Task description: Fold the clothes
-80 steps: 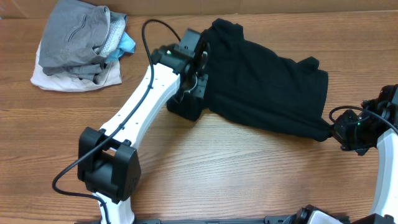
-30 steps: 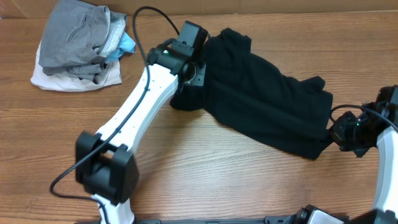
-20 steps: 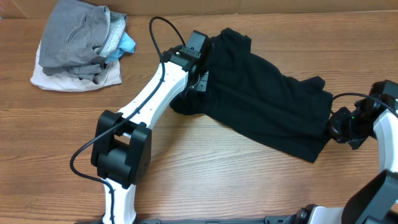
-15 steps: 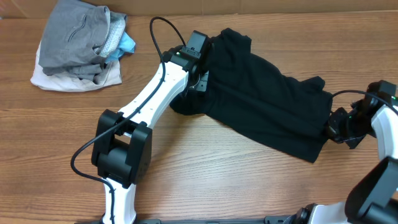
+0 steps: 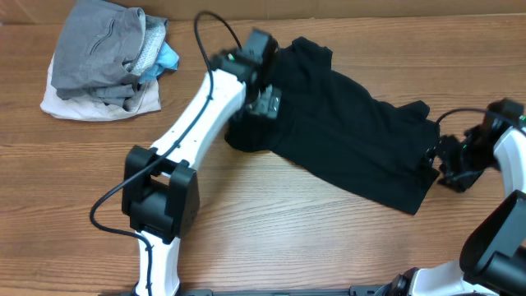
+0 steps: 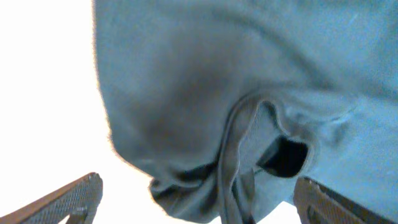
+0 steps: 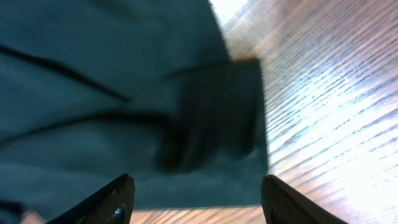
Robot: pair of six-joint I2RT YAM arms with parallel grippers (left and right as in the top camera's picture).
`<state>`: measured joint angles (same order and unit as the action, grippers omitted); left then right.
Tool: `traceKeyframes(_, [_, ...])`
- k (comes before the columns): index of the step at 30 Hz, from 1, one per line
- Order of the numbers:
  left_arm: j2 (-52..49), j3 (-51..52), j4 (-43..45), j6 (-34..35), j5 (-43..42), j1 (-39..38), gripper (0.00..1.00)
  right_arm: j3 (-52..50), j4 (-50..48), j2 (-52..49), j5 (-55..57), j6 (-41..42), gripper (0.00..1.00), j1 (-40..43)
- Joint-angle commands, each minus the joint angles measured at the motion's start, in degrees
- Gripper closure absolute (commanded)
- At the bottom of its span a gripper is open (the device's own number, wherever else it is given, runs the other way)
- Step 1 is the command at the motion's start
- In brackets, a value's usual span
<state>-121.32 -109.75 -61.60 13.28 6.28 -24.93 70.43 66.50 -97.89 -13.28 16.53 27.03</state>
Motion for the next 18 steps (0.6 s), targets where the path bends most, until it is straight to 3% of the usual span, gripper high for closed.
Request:
traceKeyframes(1, [0.7, -15.1, -7.1, -5.1, 1.2, 1.4, 0.0, 7.6, 1.8, 2.0, -3.2, 1.6, 0.31, 0.2])
traceKeyframes(4, [0.7, -26.5, -13.1, -6.4, 0.6, 1.2, 0.0, 9.6, 2.4, 4.7, -5.4, 2.7, 0.27, -0.2])
traceKeyframes(10, [0.7, -40.3, -16.6, -9.7, -3.4, -0.3, 0.0, 9.6, 1.5, 9.7, -6.1, 3.0, 0.14, -2.3])
traceKeyframes(18, [0.7, -42.0, -15.8, -10.6, -3.4, -2.1, 0.0, 15.6, 6.1, 11.6, -4.3, 1.2, 0.0, -4.6])
